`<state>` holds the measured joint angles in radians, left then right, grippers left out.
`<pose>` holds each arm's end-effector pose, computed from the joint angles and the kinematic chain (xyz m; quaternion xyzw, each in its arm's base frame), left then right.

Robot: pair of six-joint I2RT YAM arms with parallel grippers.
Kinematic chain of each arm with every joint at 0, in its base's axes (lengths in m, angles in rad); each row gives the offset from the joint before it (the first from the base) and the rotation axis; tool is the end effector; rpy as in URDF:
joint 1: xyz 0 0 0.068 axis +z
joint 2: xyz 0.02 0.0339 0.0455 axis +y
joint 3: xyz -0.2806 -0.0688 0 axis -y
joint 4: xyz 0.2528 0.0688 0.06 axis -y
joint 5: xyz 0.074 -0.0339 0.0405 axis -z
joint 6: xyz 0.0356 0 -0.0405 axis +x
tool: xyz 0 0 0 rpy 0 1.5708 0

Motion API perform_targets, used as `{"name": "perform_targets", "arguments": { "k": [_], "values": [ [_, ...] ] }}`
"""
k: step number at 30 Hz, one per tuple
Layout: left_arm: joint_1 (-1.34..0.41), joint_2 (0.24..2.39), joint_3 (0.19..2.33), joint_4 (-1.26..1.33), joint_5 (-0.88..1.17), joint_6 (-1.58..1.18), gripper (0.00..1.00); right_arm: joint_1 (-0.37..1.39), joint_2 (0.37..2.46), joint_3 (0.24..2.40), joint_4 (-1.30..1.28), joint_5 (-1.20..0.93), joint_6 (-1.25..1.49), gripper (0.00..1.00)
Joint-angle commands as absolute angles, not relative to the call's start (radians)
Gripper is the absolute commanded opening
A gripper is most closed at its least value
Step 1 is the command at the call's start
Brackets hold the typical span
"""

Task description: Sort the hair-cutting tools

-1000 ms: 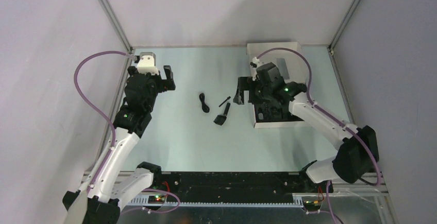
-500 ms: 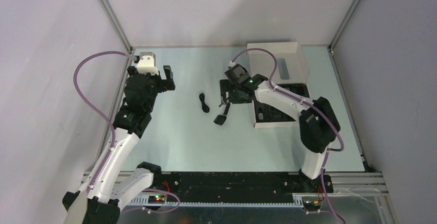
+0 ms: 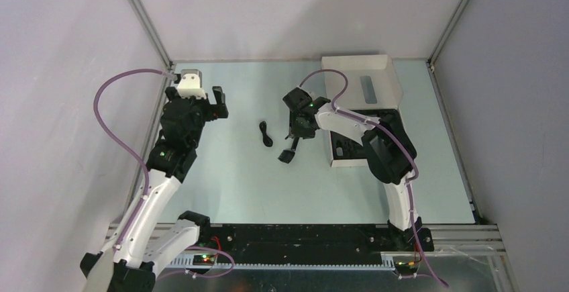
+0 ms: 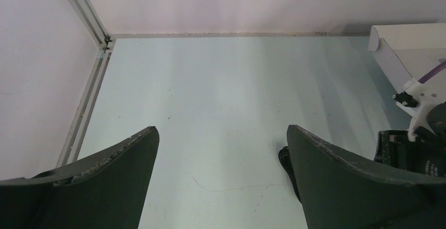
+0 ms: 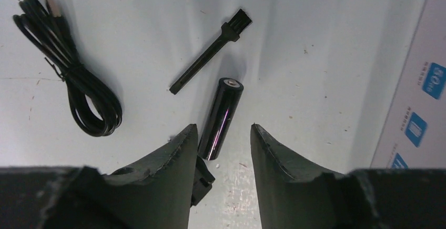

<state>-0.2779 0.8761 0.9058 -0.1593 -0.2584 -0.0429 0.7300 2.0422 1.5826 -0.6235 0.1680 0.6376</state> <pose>0.1937 -0.0458 0.3825 0.0029 0.7500 -0.0089 0.6614 0.3406 0.2968 0.2088 -0.0244 0.9669 0.0889 0.2379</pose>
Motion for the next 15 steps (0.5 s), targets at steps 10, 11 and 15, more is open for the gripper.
{"name": "perform_targets", "arguments": {
  "k": [10,11,15],
  "values": [
    [-0.29,0.854,0.897,-0.12,-0.26,-0.02,0.98,0.716,2.141,1.644,-0.599,0.156,0.705,0.4],
    [-0.29,0.854,0.896,-0.118,-0.259,-0.021,0.98,0.715,2.141,1.637,-0.6,0.156,0.703,0.4],
    [-0.29,0.854,0.897,-0.118,-0.256,-0.021,0.98,0.708,2.122,1.601,-0.594,0.152,0.695,0.33]
  ]
}}
